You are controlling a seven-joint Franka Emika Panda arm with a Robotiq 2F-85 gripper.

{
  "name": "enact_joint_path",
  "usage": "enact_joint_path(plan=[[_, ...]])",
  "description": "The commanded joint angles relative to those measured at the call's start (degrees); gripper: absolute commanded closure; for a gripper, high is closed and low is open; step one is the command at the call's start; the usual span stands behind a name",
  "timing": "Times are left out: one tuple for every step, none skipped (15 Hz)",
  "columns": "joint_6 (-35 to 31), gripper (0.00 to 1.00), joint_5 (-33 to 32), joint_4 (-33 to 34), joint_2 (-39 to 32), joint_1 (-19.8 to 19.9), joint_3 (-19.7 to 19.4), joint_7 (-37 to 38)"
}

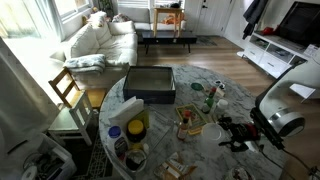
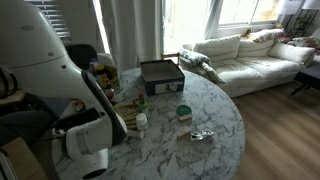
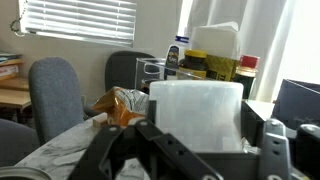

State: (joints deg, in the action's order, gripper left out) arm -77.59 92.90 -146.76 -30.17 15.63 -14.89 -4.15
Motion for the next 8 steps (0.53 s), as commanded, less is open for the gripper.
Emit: enact_joint_path(plan=[[-3.54, 0.05, -2.73, 1.08, 0.02, -1.86, -2.56, 0.12], [-4.47, 0.00, -3.62, 0.94, 1.17, -2.27, -3.12, 0.50], [-6.06, 0.00, -4.87, 0.73, 3.01, -2.90, -3.71, 1.02], [-8.15, 0.00, -5.99, 0.52, 4.69, -3.58, -4.18, 1.61], [-10.88, 0.00, -7.35, 0.26, 6.42, -4.42, -4.54, 2.49], [-13.58, 0.00, -8.74, -0.02, 8.14, -5.17, -4.60, 3.55], [-16.27, 0.00, -10.26, -0.25, 9.72, -5.84, -4.48, 4.55], [-18.92, 0.00, -12.02, -0.64, 11.98, -6.69, -4.13, 5.81]])
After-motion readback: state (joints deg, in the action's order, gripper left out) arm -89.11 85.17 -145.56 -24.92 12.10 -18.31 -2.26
